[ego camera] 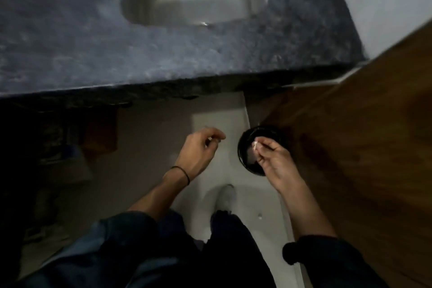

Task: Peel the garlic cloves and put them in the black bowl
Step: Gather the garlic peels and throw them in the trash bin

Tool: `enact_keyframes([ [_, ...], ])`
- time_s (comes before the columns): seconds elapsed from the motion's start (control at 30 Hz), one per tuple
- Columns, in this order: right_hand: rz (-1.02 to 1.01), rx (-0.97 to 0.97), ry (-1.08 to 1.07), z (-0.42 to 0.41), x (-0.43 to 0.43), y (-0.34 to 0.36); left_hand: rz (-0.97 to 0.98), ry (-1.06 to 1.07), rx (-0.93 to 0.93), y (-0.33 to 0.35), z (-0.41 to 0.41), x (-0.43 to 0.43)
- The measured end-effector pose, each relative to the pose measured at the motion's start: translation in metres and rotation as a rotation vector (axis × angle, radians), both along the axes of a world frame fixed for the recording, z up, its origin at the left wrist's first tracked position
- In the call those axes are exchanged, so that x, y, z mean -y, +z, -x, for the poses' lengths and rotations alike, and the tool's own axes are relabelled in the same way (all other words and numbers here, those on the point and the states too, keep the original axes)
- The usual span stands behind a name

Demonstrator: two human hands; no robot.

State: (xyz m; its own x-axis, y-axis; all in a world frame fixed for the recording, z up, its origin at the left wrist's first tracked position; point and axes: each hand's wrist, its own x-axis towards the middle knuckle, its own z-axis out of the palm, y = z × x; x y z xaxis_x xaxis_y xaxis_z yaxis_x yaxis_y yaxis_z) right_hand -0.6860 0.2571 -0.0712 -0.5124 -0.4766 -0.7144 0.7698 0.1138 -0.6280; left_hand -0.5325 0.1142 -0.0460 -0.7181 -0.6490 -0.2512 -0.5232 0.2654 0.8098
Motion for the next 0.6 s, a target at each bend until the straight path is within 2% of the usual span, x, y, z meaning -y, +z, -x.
enact_keyframes([
  [0.2,-0.147,-0.013,-0.065,0.054,-0.055,-0.091,-0.084,-0.181,0.105,-0.089,0.067,-0.024],
  [0.4,-0.214,0.01,-0.126,0.076,-0.078,-0.213,-0.24,-0.227,0.207,-0.227,0.104,-0.036],
  [0.6,-0.268,-0.046,-0.15,0.097,-0.076,-0.36,-0.228,-0.311,0.27,-0.375,0.137,-0.027],
])
